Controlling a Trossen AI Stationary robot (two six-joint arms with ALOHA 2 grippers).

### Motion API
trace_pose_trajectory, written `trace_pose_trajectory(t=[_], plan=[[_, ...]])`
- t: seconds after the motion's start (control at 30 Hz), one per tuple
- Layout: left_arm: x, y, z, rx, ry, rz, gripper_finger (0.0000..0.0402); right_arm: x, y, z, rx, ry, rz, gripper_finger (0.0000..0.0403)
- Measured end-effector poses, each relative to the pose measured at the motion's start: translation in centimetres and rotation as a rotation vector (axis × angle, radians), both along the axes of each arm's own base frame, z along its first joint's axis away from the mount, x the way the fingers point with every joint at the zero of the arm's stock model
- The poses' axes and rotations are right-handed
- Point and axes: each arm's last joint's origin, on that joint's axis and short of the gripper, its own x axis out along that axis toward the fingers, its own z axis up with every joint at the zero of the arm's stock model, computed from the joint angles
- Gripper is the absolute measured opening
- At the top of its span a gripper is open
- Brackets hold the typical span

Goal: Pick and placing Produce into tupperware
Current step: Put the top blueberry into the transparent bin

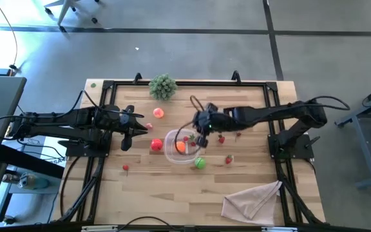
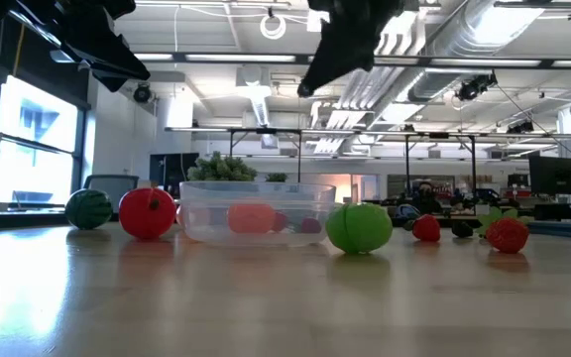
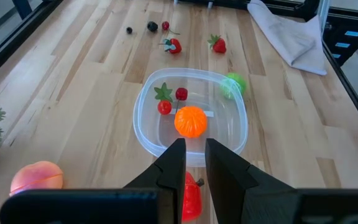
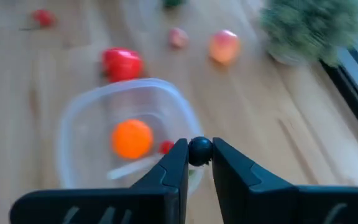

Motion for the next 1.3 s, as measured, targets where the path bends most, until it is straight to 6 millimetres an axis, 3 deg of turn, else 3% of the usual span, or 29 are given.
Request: trace_pose_trajectory(t=[0.2, 0.37, 0.53, 0.9, 1.3], plan=[[0.0, 0.0, 0.0, 0.000, 0.000, 0.001, 0.0051, 1.6, 2.0, -2.6, 0.001, 0.050, 0.067, 0.0043], [0.0, 0.0, 0.0, 0.000, 0.000, 0.000, 0.0051, 4.0, 2.0, -6.9, 0.045, 0.130, 0.142, 0.0043], [0.0, 0.0, 0.0, 0.000, 0.000, 0.000, 0.0051, 4.7, 1.8, -9.8, 0.050, 0.225, 0.145, 0.0043], [0.0, 0.0, 0.0, 0.000, 0.000, 0.000, 0.0051, 4.9, 1.7, -10.5, 0.047, 0.242, 0.148, 0.0043], [0.0, 0.0, 0.0, 0.000, 0.001, 0.001, 0.0051, 5.6, 1.8, -12.9, 0.037, 0.272, 0.153, 0.0043]])
